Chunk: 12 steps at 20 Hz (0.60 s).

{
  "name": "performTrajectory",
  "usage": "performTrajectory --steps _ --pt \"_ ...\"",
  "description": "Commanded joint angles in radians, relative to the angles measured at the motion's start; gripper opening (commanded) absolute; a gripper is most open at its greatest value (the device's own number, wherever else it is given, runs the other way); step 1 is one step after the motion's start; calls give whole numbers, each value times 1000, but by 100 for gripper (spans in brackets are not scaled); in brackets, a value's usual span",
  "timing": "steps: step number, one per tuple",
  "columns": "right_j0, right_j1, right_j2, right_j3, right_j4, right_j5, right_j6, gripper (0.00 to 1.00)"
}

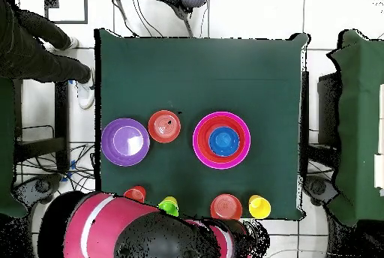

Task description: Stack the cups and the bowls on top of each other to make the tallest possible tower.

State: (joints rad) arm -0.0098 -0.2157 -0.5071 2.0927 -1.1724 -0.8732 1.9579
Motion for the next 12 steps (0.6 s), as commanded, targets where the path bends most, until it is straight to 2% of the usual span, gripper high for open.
performTrajectory --steps 1,6,12 --pt "-34 -50 61 -9 -164 69 151 100" --pt "-59 -65 59 -1 -210 63 148 100" --pt "-84 -66 93 1 -176 86 114 100"
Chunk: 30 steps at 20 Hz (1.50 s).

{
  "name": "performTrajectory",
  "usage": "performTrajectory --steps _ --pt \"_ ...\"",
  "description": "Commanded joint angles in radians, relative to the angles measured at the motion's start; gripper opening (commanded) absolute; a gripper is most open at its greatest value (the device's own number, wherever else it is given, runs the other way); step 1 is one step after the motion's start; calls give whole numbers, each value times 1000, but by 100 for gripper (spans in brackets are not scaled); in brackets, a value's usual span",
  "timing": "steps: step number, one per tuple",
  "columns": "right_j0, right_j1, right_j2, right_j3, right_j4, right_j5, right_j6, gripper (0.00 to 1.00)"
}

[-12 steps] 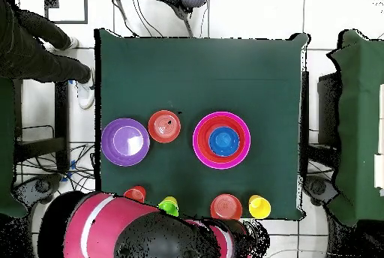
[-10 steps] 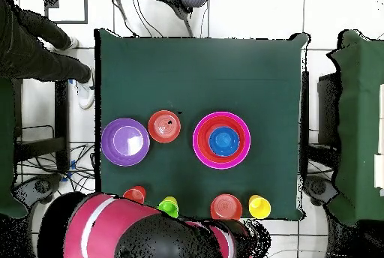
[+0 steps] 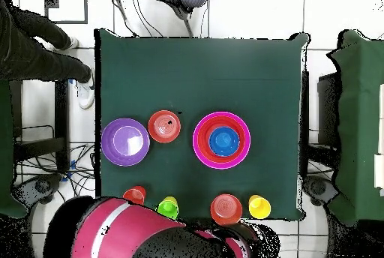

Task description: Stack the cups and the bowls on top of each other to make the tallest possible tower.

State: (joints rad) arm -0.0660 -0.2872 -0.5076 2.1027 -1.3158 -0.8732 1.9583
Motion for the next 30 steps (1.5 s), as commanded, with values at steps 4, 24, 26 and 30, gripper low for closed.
performTrajectory --steps 4,24,26,30 --pt "-46 18 106 -10 -2 86 79 100" --pt "-109 165 138 -20 229 -60 -128 100" --pt "-100 169 135 -21 236 -71 -126 100" --pt "-73 170 134 -21 244 -86 -110 100"
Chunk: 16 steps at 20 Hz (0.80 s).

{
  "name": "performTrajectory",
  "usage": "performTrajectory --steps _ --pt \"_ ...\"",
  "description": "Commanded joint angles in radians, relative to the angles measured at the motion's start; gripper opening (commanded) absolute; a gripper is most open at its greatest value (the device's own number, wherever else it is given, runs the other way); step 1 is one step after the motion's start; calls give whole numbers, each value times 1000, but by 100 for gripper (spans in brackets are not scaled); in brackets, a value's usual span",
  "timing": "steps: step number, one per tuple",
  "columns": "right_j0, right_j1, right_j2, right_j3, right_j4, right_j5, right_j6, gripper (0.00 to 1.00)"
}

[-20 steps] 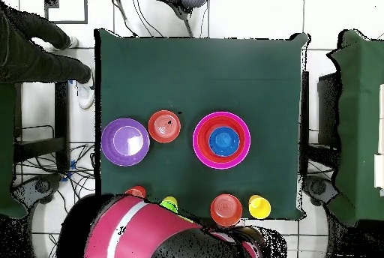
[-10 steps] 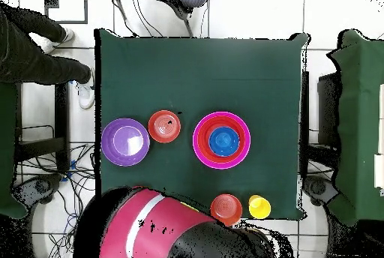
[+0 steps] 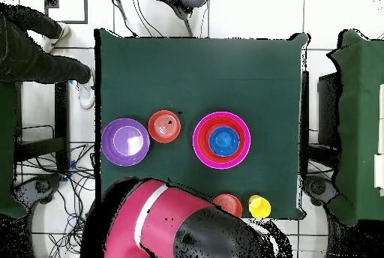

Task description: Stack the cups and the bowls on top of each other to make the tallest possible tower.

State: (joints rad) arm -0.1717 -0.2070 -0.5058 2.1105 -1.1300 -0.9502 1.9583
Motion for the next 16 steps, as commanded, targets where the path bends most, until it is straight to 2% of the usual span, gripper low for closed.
performTrajectory --steps 1,10,16 --pt "37 93 132 -28 64 -16 -111 100" --pt "74 100 115 3 105 -97 -119 100" --pt "93 72 104 29 94 -129 -93 100"
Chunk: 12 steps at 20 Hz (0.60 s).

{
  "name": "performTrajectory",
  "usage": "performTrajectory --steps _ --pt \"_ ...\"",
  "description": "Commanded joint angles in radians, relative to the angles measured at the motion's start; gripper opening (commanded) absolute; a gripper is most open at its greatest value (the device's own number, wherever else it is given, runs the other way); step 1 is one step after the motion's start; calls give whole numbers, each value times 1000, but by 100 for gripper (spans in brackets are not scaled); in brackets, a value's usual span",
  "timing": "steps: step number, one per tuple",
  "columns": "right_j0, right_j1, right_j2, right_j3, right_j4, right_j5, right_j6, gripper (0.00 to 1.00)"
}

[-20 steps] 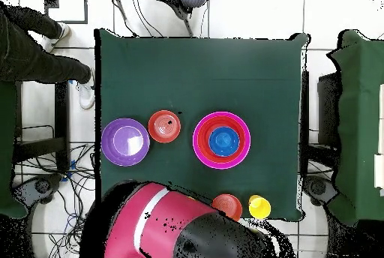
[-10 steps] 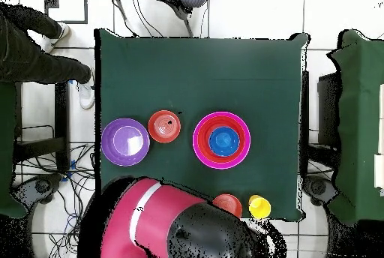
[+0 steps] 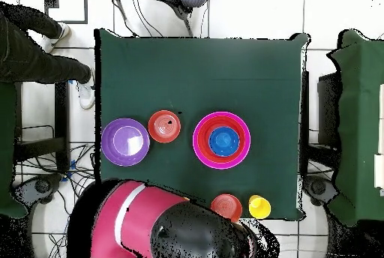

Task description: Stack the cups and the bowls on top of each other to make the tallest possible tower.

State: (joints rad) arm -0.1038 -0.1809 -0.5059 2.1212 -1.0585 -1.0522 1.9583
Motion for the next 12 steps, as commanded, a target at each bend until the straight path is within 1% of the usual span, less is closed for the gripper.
performTrajectory --steps 1,5,12 --pt "29 38 103 25 20 -33 -88 100" --pt "47 20 99 39 22 -42 -71 100" --pt "60 41 93 40 47 -68 -79 100"
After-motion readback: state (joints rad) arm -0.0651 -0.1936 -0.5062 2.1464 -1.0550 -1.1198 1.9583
